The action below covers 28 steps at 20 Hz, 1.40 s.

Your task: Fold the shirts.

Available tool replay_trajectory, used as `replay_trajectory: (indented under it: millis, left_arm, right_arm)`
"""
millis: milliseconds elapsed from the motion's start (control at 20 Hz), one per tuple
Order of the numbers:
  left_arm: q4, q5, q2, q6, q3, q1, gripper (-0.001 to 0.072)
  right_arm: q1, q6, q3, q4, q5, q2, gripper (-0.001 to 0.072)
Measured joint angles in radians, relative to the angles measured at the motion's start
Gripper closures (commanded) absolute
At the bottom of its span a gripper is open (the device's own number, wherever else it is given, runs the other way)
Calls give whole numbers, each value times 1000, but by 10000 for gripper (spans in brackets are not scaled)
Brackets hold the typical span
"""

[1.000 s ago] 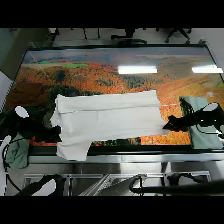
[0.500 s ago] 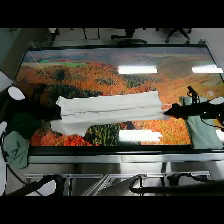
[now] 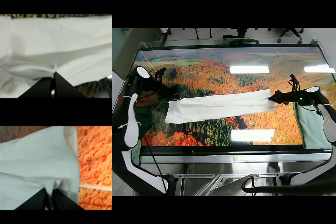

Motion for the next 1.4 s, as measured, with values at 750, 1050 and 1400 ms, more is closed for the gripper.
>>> replay_trajectory:
  millis: [750,1050,1400]
  left_arm:
    - [-110,-114,-138,-45,280,-12,610]
    - [-254,-54,-132,-5,268,-109,697]
    - [-288,144,-285,8,266,-441,698]
  right_arm:
    - [21,-17,83,-95,39,-88,657]
    - [42,-18,114,-129,126,-76,694]
    - [-19,32,222,-80,288,92,694]
